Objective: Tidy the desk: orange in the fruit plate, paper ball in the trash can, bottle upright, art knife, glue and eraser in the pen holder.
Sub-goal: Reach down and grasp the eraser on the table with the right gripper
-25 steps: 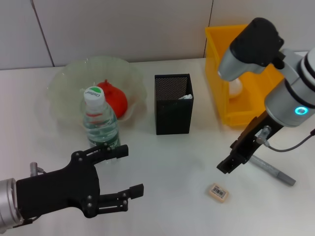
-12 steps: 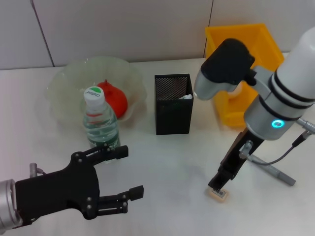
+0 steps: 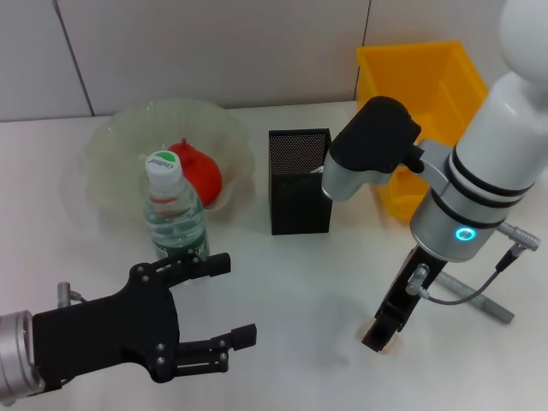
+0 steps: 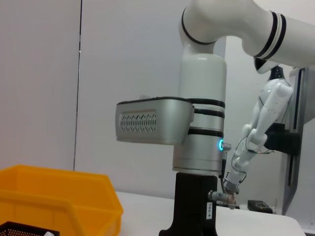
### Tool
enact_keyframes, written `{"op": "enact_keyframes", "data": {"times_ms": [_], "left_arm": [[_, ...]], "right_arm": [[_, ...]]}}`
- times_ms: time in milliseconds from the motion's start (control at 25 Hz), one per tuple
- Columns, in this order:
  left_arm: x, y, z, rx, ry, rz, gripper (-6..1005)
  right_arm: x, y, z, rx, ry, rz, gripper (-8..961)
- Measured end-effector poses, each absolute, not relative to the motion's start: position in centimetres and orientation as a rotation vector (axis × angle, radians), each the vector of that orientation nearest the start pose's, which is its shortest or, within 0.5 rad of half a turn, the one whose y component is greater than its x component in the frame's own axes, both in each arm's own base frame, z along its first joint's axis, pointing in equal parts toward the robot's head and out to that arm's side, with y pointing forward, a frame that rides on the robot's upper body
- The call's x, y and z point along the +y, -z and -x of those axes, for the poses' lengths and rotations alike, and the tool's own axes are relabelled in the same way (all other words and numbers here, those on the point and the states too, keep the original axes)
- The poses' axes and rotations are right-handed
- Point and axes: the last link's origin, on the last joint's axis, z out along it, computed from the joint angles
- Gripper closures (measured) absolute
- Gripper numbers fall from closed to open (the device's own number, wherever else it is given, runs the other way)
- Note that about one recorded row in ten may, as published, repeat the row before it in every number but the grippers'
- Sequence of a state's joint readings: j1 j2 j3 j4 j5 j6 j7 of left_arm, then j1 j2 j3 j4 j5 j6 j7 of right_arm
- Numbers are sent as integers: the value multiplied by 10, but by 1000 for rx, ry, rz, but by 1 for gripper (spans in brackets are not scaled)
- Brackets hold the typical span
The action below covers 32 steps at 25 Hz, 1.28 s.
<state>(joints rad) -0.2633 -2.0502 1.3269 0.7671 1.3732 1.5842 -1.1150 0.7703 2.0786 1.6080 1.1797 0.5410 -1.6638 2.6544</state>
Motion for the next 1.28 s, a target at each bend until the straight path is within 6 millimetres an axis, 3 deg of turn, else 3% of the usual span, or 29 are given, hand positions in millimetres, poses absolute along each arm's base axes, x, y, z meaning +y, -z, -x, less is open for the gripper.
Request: {"op": "enact_keyframes", "data": {"times_ms": [240, 680, 1280], "left_arm": [[265, 25, 236, -222, 1032, 2781, 130], [265, 25, 235, -219, 1036, 2781, 129], [265, 26, 234, -223, 1041, 2779, 129]], "right_arm": [[347, 41, -159, 908, 863, 2672, 302], [347, 43, -158, 897, 878, 2667, 422], [350, 50, -162, 878, 913, 2632, 437]]}}
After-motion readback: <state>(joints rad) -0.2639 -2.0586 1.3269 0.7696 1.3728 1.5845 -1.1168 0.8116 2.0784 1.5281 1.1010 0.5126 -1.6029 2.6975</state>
